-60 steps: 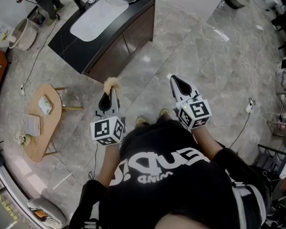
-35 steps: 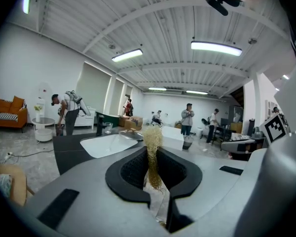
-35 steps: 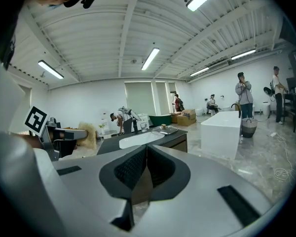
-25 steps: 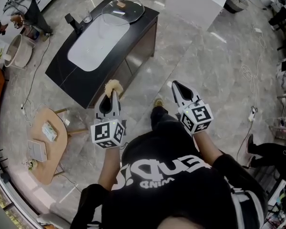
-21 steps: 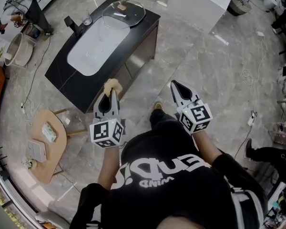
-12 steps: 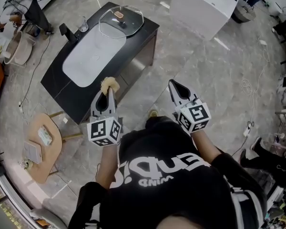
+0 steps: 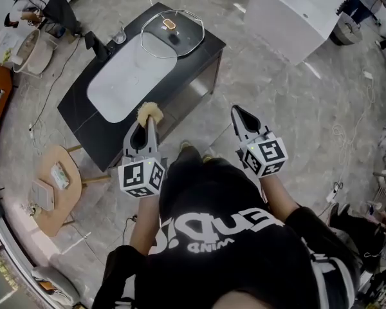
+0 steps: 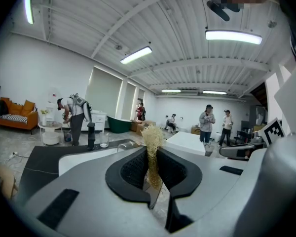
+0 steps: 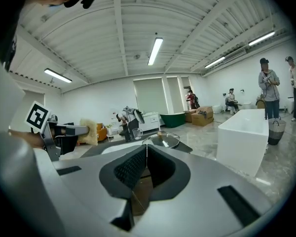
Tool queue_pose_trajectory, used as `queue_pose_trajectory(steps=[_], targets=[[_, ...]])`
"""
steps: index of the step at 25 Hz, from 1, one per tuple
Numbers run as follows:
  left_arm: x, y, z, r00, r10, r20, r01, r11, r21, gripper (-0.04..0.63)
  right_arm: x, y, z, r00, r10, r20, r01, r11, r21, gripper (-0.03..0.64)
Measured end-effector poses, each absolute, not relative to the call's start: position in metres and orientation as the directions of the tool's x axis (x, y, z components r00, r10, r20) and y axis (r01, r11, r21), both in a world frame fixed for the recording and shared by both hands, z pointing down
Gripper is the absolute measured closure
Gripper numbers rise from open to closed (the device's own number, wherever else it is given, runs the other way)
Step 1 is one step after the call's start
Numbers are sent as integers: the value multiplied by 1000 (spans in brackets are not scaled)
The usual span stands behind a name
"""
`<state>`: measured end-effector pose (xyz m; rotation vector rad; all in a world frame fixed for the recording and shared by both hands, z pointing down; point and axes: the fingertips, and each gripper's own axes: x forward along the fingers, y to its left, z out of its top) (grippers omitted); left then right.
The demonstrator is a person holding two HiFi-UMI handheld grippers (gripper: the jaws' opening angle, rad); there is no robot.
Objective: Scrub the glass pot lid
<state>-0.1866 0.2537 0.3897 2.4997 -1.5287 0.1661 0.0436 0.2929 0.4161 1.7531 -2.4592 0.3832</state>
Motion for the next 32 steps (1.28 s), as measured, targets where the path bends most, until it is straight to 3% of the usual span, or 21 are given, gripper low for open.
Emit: queue_pose_trajectory(steps=[32], targets=[[-170,-1,384,489,-847,210,-872,-468,143,548,29,37,409,-425,-868,256,-905,399,-149,603]])
